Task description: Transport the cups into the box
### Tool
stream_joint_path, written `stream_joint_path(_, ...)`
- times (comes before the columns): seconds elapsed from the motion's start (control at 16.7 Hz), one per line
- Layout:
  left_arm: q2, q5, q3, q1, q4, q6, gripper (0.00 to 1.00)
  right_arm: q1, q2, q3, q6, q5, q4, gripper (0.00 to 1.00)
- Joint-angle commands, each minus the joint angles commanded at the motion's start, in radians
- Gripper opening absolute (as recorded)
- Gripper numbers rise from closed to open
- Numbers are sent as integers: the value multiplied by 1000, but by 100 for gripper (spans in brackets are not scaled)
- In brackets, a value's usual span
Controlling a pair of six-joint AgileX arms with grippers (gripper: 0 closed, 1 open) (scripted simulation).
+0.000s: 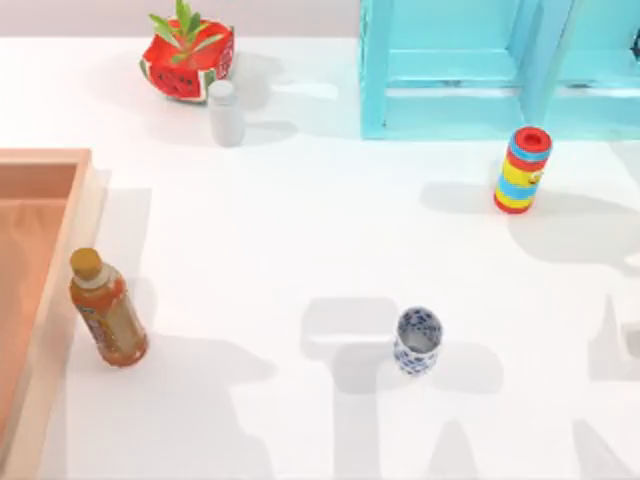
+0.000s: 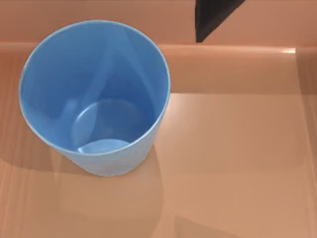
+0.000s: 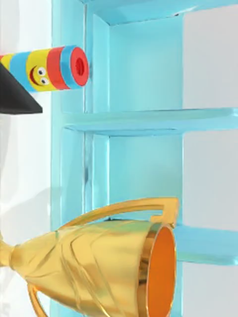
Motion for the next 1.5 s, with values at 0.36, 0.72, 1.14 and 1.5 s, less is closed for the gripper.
stream_joint_path(0.36,6,1,118,-1,-116,-1,100,0,0,0,0,0,0,100)
stream_joint_path(0.72,4,0,377,-7,-374,-6,100,0,0,0,0,0,0,100)
stream_joint_path(1.14,17,0,411,-17,-398,-19,100,0,0,0,0,0,0,100)
stream_joint_path(1.5,287,8,692,-300,-440,-302,100,0,0,0,0,0,0,100)
